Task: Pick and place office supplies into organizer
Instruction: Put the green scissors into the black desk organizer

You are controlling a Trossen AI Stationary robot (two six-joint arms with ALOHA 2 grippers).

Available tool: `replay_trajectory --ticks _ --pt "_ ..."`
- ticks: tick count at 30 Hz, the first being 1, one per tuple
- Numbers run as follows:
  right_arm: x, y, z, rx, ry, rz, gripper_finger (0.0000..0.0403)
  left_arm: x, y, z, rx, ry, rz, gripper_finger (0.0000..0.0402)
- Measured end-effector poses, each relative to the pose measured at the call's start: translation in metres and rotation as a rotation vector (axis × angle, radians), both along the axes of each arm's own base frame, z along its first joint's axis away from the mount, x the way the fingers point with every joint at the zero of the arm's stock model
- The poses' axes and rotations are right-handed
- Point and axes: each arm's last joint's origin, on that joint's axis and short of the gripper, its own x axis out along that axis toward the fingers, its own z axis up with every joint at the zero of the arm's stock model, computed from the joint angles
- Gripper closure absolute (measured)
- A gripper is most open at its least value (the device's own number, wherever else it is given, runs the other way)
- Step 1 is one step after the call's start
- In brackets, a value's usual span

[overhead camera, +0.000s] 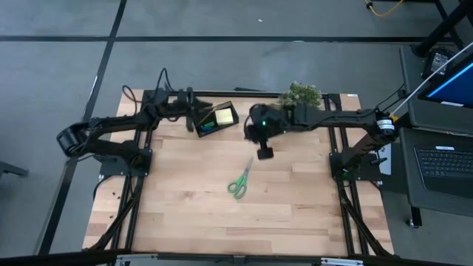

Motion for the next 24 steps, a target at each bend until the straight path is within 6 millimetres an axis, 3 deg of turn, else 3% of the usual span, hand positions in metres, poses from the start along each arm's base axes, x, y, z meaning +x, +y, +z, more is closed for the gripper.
replay_trajectory --ticks 7,12,17,24 --pt "0.004 0.051 -0.004 0.054 0.005 0.186 0.04 0.008 -0.043 0.021 0.112 -0.076 -0.192 0.0344" --pt "0.012 0.08 -0.016 0.06 0.016 0.256 0.0396 0.015 -0.068 0.019 0.089 -0.045 -0.313 0.0394" --pt "0.027 0.101 -0.048 0.037 0.085 0.316 0.0356 0.022 -0.09 0.015 0.073 -0.009 -0.417 0.0398" --pt "0.045 0.108 -0.1 0.027 0.233 0.32 0.028 0.025 -0.101 0.014 0.096 0.0 -0.428 0.0399"
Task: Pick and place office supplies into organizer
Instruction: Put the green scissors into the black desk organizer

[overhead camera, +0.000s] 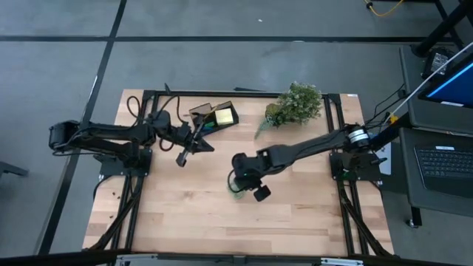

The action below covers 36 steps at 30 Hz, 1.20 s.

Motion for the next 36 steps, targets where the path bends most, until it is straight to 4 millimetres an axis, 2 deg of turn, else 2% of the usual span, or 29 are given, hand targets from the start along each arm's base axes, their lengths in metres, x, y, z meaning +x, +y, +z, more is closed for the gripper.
replay_trajectory --ticks 7,13,20,24,36 --pt "0.011 0.002 -0.047 -0.045 0.106 0.051 0.0232 0.001 0.0 -0.005 -0.01 0.049 0.022 0.0398" --pt "0.02 0.002 -0.066 -0.1 0.087 0.092 0.0225 0.001 0.0 -0.005 -0.012 0.054 0.041 0.0399" --pt "0.021 0.001 -0.067 -0.167 0.07 0.1 0.0228 0.001 0.0 -0.006 -0.014 0.064 0.041 0.0399" --pt "0.02 0.008 -0.067 -0.169 0.066 0.118 0.0228 0.001 0.0 -0.006 -0.014 0.065 0.041 0.0398" --pt "0.007 0.05 -0.055 -0.167 0.119 0.175 0.0228 0.001 0.001 -0.006 -0.015 0.064 0.058 0.0397"
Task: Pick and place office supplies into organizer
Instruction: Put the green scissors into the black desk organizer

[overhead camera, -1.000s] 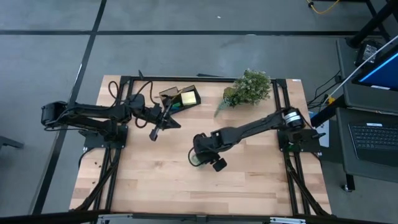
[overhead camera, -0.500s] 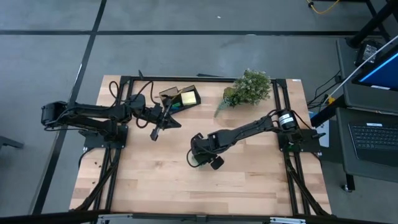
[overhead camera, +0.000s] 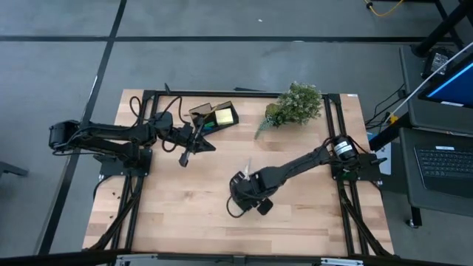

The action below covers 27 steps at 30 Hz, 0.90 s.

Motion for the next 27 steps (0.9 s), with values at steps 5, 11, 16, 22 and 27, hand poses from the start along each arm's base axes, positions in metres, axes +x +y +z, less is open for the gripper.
replay_trajectory --ticks 5,11,16,22,27 --pt "0.001 -0.002 0.0 -0.004 -0.004 -0.007 0.0228 0.0 0.0 0.0 0.0 0.0 0.001 0.0399" --pt "0.005 -0.011 -0.002 0.022 0.002 -0.027 0.0228 0.0 0.0 0.0 0.0 0.0 0.001 0.0396" --pt "0.002 -0.011 -0.008 0.04 0.025 -0.044 0.0228 0.0 0.0 0.0 0.0 0.0 0.001 0.0399" --pt "-0.004 -0.013 -0.022 0.06 0.028 -0.043 0.0228 0.0 0.0 0.0 0.004 -0.001 0.001 0.0396" --pt "-0.005 -0.015 -0.027 0.07 -0.003 -0.042 0.0228 0.0 0.0 0.0 0.017 -0.004 0.001 0.0399"
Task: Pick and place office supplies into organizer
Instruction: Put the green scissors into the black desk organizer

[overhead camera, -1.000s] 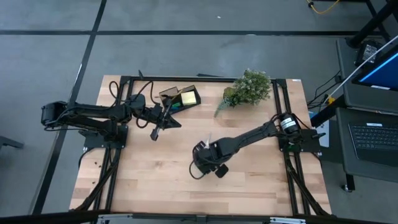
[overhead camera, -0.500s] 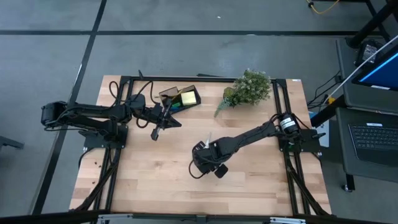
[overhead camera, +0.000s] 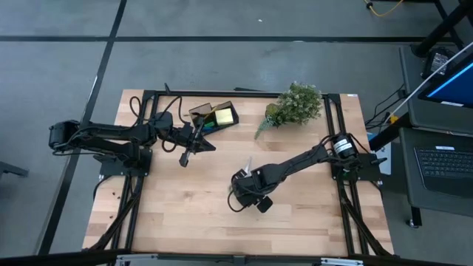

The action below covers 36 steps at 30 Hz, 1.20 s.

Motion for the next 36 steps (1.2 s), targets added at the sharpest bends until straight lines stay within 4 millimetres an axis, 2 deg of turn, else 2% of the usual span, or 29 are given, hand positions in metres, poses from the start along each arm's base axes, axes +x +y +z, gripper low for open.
replay_trajectory --ticks 6,12,24,30,36 --pt "-0.004 -0.006 -0.009 0.01 0.009 -0.007 0.0228 0.0 0.0 0.0 0.001 0.0 0.0 0.0396" --pt "-0.005 -0.017 -0.016 0.123 0.034 -0.026 0.0237 0.0 0.0 0.0 0.0 0.0 0.0 0.0399" --pt "-0.001 -0.025 -0.013 0.12 0.052 -0.046 0.0313 0.0 0.0 0.0 0.001 -0.001 0.0 0.0397" --pt "0.0 -0.025 -0.013 0.107 0.043 -0.053 0.038 0.0 0.0 0.0 0.001 -0.001 0.0 0.0399" --pt "0.004 -0.024 -0.005 0.108 0.047 -0.082 0.0381 0.0 0.0 0.0 0.018 -0.005 0.0 0.0396"
